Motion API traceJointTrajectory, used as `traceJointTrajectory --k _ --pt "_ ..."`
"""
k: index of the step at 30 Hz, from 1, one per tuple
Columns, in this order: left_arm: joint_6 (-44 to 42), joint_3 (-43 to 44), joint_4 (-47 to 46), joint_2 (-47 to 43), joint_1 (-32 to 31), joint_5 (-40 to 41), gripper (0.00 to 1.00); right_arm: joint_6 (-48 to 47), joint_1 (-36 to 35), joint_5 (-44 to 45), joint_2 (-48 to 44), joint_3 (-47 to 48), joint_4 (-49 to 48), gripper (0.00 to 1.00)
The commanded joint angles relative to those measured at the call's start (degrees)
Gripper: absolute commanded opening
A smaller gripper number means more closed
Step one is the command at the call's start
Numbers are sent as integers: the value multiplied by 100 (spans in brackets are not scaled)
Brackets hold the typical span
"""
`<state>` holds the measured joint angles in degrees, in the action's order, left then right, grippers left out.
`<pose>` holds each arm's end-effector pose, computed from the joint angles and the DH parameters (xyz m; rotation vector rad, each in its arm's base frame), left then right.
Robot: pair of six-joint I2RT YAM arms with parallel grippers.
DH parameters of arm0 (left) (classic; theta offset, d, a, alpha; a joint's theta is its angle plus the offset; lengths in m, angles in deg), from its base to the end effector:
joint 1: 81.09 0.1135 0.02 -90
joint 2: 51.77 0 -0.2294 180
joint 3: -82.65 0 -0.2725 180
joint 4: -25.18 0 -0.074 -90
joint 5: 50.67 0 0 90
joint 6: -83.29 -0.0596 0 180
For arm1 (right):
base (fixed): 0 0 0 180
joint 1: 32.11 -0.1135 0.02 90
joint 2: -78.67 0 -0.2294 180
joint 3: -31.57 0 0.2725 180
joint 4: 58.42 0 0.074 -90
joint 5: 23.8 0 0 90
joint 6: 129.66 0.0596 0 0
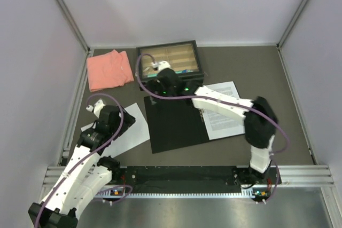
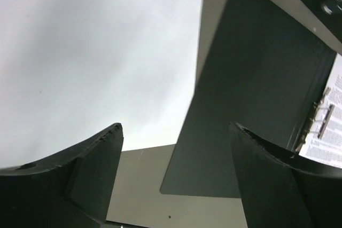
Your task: Put the files into the folder
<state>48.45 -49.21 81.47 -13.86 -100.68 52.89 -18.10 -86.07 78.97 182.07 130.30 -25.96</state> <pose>0.1919 -0.0535 0.2078 -0.8329 2.2239 -0.3568 0.2755 0.3562 0.2347 -0.5053 2.1858 0.4838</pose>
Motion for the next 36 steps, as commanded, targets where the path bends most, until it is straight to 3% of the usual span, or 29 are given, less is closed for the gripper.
traceJointTrajectory --k 1,7,11,23,36 --pt "996 -281 363 -47 61 305 79 -311 -265 -1116 1233 1571 -410 74" --pt "1419 -782 -94 155 96 173 69 -390 -396 -1699 2816 3296 -78 67" --pt "1375 -870 -296 409 140 173 69 -381 -397 -1743 3467 4229 512 70" --pt "1401 -1107 -429 726 175 349 63 -328 -388 -1823 4259 4546 346 84" --pt "1393 -1309 -437 788 175 410 63 -118 -362 -2244 4602 4434 223 85"
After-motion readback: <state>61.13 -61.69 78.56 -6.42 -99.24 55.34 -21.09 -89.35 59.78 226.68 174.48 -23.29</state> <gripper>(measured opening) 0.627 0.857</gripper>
